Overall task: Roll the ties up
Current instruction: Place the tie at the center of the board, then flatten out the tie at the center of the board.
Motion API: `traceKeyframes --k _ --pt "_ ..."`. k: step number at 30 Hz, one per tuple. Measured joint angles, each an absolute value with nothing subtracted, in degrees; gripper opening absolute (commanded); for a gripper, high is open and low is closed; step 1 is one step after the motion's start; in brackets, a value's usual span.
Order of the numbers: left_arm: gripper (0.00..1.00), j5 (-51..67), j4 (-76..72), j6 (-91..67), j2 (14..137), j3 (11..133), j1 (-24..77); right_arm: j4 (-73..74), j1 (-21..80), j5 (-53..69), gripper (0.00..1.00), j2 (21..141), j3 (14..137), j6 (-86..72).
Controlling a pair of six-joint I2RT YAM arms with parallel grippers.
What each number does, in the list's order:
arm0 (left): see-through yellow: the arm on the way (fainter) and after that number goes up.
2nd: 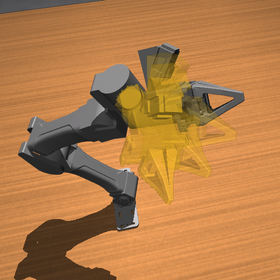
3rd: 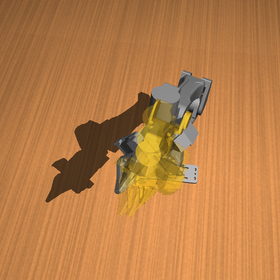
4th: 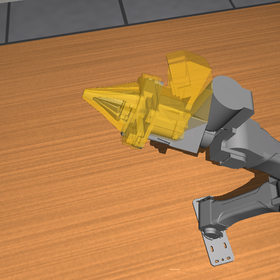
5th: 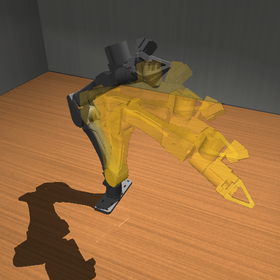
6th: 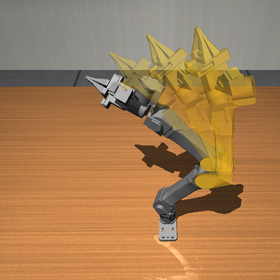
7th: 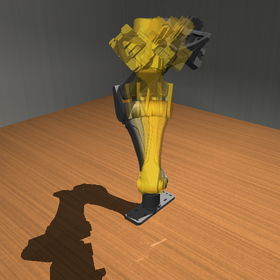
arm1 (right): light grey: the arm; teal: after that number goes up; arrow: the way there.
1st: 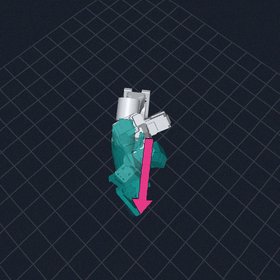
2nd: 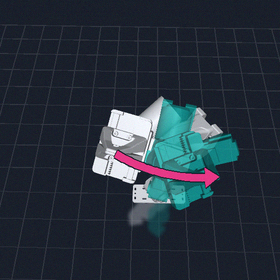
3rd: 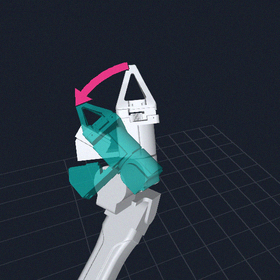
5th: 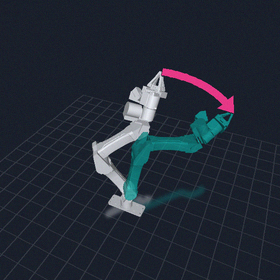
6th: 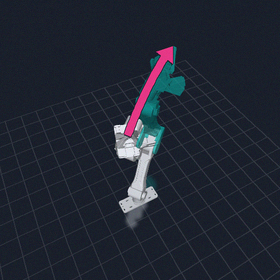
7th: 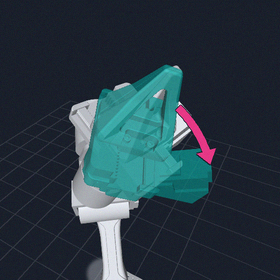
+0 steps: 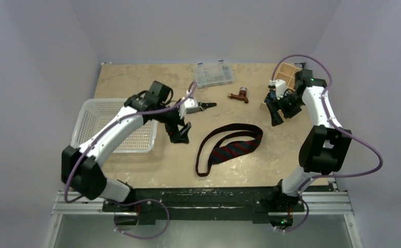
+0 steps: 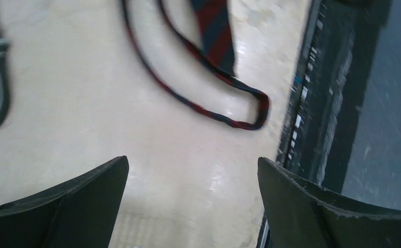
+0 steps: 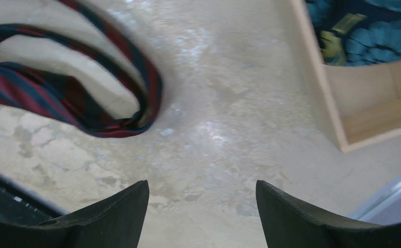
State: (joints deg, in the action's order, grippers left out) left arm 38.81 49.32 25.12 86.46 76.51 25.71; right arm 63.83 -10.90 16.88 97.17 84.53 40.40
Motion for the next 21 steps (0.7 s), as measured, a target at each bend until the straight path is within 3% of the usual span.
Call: traceKeyframes --k 6,11,16,18,19,21 --pt "0.76 37.26 46.19 37.58 75.96 62.17 43.70 64.73 -0.95 19.64 0.69 92.20 76.82 40.88" --pt "0.74 30.85 40.51 42.00 80.95 55.70 52.10 64.79 0.05 21.67 0.68 93.93 74.85 39.70" --pt "0.65 24.95 35.70 42.65 87.96 55.66 56.88 64.16 -0.43 22.48 0.67 94.13 74.87 38.13" --pt "0.49 22.20 34.33 42.59 91.85 56.40 58.59 63.99 -0.43 22.68 0.67 94.17 74.87 37.54" --pt "0.32 20.75 34.02 42.33 93.82 56.86 59.27 63.86 -0.40 23.03 0.67 94.19 74.87 37.23" --pt "0.10 18.31 34.52 40.97 97.32 58.24 60.05 63.68 -0.40 23.57 0.67 94.17 74.87 36.73"
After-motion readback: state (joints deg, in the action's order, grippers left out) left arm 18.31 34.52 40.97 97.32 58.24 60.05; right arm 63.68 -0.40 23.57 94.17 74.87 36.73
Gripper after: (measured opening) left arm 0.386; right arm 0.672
